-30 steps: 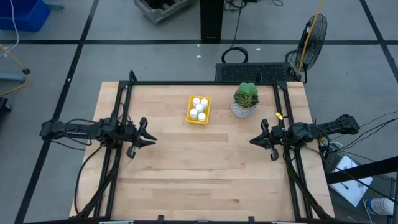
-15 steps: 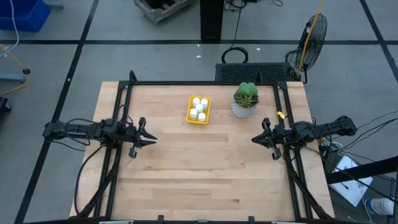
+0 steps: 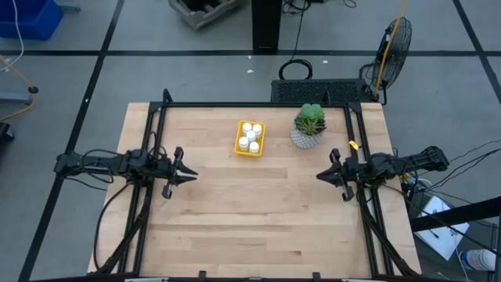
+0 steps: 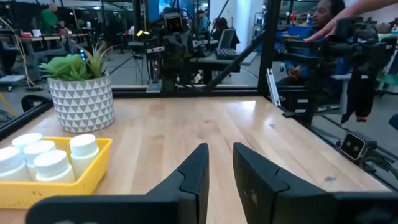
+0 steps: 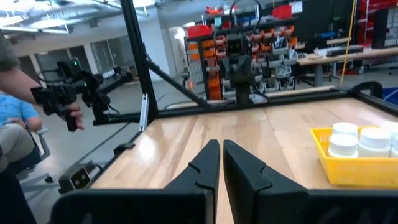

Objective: Pick and place pill bottles into a basket
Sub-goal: Return to Home Position

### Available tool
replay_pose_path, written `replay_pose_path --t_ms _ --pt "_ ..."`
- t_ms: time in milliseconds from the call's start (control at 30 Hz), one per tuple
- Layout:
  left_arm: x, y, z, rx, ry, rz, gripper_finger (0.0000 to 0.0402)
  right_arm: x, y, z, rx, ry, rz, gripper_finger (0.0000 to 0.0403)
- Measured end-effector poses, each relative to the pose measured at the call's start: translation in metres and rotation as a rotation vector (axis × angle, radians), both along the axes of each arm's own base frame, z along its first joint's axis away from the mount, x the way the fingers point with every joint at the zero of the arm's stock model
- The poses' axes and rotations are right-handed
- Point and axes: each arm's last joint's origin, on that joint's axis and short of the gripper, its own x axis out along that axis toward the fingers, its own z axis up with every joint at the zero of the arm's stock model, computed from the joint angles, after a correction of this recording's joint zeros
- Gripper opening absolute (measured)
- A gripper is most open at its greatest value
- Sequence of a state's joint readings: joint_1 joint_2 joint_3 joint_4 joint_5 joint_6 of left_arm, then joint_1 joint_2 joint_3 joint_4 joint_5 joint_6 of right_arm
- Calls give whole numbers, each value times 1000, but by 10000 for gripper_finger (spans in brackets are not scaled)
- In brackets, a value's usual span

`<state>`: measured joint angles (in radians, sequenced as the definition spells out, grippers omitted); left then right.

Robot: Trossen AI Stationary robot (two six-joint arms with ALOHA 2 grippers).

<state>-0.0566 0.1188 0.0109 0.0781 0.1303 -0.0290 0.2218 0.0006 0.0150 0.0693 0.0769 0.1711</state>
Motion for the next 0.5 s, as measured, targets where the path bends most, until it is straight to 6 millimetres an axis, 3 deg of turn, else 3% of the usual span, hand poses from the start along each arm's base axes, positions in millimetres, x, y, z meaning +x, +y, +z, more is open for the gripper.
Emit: replay_pose_path --t_ms 500 --pt "0 0 -2 -35 24 2 77 0 0 -2 -6 25 1 16"
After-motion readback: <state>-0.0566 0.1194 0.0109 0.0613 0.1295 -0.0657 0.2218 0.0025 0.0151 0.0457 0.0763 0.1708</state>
